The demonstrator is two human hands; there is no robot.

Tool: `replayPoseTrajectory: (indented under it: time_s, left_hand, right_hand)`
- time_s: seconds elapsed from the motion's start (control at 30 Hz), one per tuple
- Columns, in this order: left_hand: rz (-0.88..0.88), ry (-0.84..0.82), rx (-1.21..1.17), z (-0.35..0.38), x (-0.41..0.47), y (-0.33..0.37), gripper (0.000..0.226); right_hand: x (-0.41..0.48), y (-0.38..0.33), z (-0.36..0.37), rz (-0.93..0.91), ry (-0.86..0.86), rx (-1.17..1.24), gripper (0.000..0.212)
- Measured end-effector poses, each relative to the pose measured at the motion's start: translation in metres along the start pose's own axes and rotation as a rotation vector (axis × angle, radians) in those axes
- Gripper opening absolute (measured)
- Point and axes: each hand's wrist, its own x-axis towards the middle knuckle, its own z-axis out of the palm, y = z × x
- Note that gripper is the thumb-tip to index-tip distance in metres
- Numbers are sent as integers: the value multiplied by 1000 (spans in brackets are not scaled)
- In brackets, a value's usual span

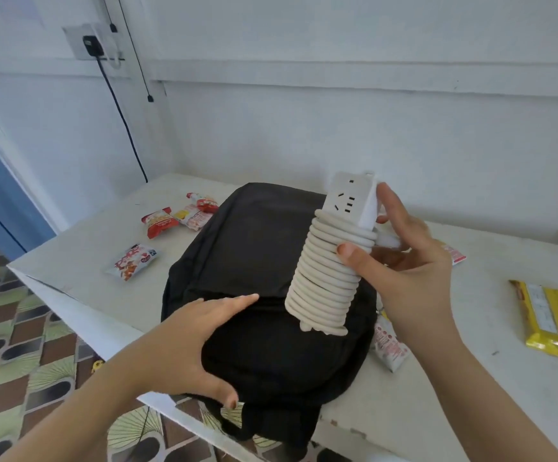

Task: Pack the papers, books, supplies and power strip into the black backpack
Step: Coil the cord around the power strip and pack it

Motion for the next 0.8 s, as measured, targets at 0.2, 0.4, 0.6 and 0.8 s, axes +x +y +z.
replayPoseTrajectory:
  time_s: [0.2,0.4,0.6,0.8]
  left_hand:
    - [144,120,2,-1,2,-29,89]
    - [349,779,115,-8,15,-51,66]
    - [850,1199,473,-22,48,-71,33]
    - [879,694,484,-35,64,-71,32]
  right_hand:
    - [-14,-5,20,-33,111,-36,66]
    - [-32,-13,32,-58,249,-54,71]
    - [-39,-34,42,-139,432,-30,62]
    - [-37,-57,55,-166,458,-22,58]
